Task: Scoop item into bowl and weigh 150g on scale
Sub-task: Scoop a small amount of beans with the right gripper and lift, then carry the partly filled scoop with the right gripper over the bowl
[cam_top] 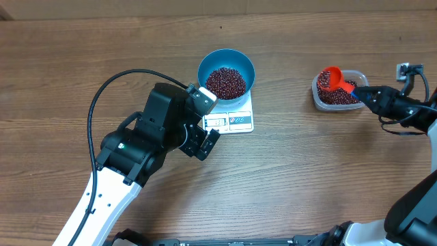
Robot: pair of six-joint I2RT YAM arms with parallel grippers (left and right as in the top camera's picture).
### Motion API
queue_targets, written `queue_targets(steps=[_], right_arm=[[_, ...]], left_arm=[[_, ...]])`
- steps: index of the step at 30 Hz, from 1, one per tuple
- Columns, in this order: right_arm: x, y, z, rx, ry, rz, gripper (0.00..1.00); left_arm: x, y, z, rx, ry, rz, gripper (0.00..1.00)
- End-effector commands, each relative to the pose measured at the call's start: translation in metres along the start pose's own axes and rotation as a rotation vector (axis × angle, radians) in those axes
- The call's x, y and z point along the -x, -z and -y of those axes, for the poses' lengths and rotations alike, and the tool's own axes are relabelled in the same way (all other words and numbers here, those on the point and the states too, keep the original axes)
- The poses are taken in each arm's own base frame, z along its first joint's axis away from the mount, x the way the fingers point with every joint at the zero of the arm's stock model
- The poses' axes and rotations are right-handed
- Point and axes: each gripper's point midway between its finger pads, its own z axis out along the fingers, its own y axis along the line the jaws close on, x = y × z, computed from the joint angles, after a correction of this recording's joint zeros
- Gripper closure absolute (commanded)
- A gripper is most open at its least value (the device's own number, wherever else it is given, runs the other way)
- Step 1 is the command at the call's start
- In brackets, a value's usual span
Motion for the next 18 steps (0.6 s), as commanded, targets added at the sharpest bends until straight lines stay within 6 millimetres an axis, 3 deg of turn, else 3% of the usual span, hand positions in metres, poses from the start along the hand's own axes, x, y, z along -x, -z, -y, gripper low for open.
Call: queue_targets(steps=[1,14,15,18], right_arm=[[0.002,-0.011,-0.028,0.125,0.019,-0.007,0.96],[-0.005,-0.076,-0.090,0.248,0.047,-0.120,0.96],[-0.005,-0.097,-0.100,0.211,0.055,-0.136,0.96],[-0.006,-0.108,-0.107,0.199,0.065,-0.138,0.96]], left_arm=[[-0.001,0.000,-0.001,0.002,-0.016,-0.003,0.00],[-0.001,0.000,-0.001,0.002,-0.016,-0.003,0.01],[-0.001,0.000,-0.001,0.002,-0.016,-0.003,0.00],[-0.001,0.000,-0.001,0.002,-0.016,-0.003,0.00]])
